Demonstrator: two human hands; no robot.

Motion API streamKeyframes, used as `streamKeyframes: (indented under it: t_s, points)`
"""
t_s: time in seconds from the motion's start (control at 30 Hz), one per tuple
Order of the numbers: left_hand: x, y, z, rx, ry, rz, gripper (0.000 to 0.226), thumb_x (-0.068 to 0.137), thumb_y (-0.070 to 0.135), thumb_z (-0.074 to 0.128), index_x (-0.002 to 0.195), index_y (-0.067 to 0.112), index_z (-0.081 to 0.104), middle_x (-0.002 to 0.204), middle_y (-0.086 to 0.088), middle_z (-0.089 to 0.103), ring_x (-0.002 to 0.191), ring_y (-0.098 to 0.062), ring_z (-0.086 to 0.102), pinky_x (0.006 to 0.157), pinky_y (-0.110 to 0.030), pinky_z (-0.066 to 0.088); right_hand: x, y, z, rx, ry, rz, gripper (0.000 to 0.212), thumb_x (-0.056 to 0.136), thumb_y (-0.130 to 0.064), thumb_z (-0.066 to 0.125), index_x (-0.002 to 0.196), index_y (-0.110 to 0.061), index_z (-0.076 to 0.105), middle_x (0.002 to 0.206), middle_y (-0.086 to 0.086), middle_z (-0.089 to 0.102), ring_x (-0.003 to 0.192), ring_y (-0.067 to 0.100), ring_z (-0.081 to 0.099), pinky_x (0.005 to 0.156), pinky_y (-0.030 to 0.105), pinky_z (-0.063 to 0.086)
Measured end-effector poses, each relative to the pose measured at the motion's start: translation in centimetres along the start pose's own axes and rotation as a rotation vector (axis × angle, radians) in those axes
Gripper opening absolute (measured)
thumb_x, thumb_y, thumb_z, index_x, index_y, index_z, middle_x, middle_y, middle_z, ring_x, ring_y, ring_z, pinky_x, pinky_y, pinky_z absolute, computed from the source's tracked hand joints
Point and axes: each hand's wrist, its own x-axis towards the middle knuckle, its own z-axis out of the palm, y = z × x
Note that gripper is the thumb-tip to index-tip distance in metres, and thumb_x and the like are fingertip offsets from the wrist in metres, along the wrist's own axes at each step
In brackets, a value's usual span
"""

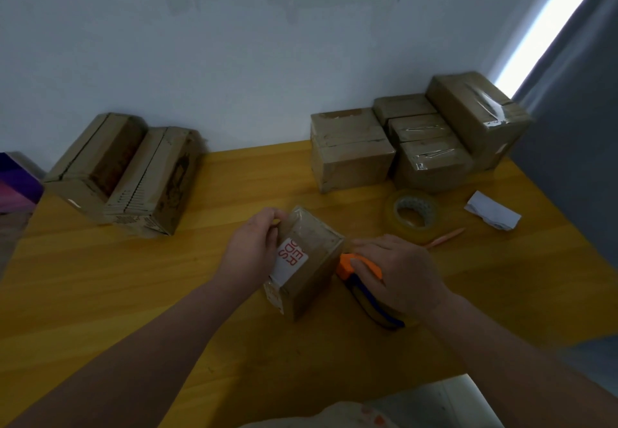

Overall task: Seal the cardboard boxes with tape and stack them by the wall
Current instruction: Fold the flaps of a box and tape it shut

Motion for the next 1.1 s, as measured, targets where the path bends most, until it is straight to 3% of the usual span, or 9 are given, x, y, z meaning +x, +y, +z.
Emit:
streamKeyframes:
  t_s: [0.1, 0.2, 0.27, 0.33, 0.47, 0.6, 0.77, 0.93, 1.1]
  points:
    - [-0.1, 0.4, -0.3, 0.008, -0.03, -0.044, 0.028, 0.099, 0.009, 0.042, 0.123, 0.016, 0.054, 0.117, 0.0, 0.061, 0.103, -0.015, 0.057, 0.081, -0.027, 0.046, 1.3, -1.1, 0.3, 0.049, -0.083, 0.098, 0.049, 0.095, -0.03, 0.051, 0.142, -0.013, 0.048, 0.138, 0.003, 0.057, 0.117, 0.02, 0.06, 0.085, 0.03, 0.055]
    - [-0.1, 0.3, -0.3, 0.019, -0.054, -0.077, 0.036, 0.1, 0.012, 0.04, 0.136, 0.015, 0.048, 0.128, -0.004, 0.059, 0.112, -0.02, 0.056, 0.086, -0.028, 0.044, 2.5, -1.9, 1.0, 0.038, -0.275, 0.137, 0.065, 0.097, -0.023, 0.049, 0.154, -0.023, 0.018, 0.159, -0.007, 0.025, 0.136, 0.015, 0.038, 0.099, 0.03, 0.047]
    - [0.0, 0.1, -0.5, 0.022, -0.086, -0.108, 0.041, 0.101, 0.016, 0.039, 0.142, 0.017, 0.042, 0.132, -0.005, 0.057, 0.115, -0.021, 0.055, 0.089, -0.03, 0.045, 2.6, -1.7, 1.0, 0.011, -0.224, 0.076, 0.061, 0.092, -0.017, 0.057, 0.149, -0.018, 0.035, 0.151, -0.001, 0.041, 0.127, 0.02, 0.051, 0.092, 0.032, 0.053]
    - [0.0, -0.1, -0.5, 0.024, -0.108, -0.117, 0.042, 0.102, 0.018, 0.039, 0.144, 0.018, 0.04, 0.132, -0.005, 0.057, 0.115, -0.021, 0.055, 0.089, -0.031, 0.045, 2.0, -1.0, 1.2, -0.026, -0.109, -0.035, 0.049, 0.082, -0.012, 0.071, 0.13, -0.01, 0.06, 0.127, 0.008, 0.064, 0.104, 0.026, 0.068, 0.077, 0.035, 0.06]
    - [0.1, -0.5, -0.4, 0.025, -0.1, -0.1, 0.034, 0.102, 0.018, 0.038, 0.133, 0.019, 0.053, 0.116, -0.002, 0.065, 0.094, -0.01, 0.056, 0.073, -0.02, 0.042, 1.4, -0.3, 1.7, -0.043, 0.04, -0.113, 0.031, 0.075, -0.012, 0.08, 0.105, -0.009, 0.074, 0.105, 0.008, 0.073, 0.087, 0.021, 0.072, 0.071, 0.034, 0.061]
    - [0.5, -1.2, -1.0, 0.018, -0.1, -0.205, 0.032, 0.103, 0.026, 0.038, 0.128, 0.019, 0.057, 0.099, 0.003, 0.063, 0.08, -0.008, 0.054, 0.057, -0.014, 0.037, 2.7, -1.0, 1.7, 0.121, 0.068, 0.046, 0.028, 0.073, -0.014, 0.084, 0.098, -0.014, 0.073, 0.095, 0.002, 0.075, 0.08, 0.016, 0.071, 0.065, 0.037, 0.061]
    - [1.1, -2.4, -2.7, -0.186, -0.175, -0.422, 0.032, 0.099, 0.042, 0.044, 0.111, 0.021, 0.064, 0.094, 0.002, 0.064, 0.086, -0.016, 0.061, 0.063, -0.027, 0.049, 5.5, -2.4, 1.2, 0.449, -0.208, 0.435, 0.056, 0.08, -0.029, 0.077, 0.13, -0.025, 0.051, 0.106, -0.011, 0.069, 0.087, 0.004, 0.063, 0.077, 0.028, 0.055]
    - [1.1, -2.8, -4.5, -0.573, -0.334, -0.745, 0.032, 0.09, 0.053, 0.051, 0.1, 0.026, 0.064, 0.095, -0.004, 0.067, 0.088, -0.023, 0.064, 0.065, -0.037, 0.055, 7.6, -2.5, 1.8, 0.49, -0.43, 0.406, 0.049, 0.079, -0.026, 0.079, 0.123, -0.025, 0.057, 0.113, -0.01, 0.062, 0.093, 0.001, 0.057, 0.072, 0.014, 0.045]
    - [2.2, -3.4, -5.6, -0.674, -0.299, -0.732, 0.047, 0.079, 0.054, 0.06, 0.101, 0.013, 0.067, 0.085, -0.008, 0.069, 0.083, -0.025, 0.064, 0.077, -0.039, 0.051, 9.5, -3.2, 1.6, 0.563, -0.46, 0.35, 0.069, 0.065, -0.029, 0.088, 0.119, -0.035, 0.045, 0.126, -0.017, 0.047, 0.12, 0.008, 0.046, 0.097, 0.034, 0.045]
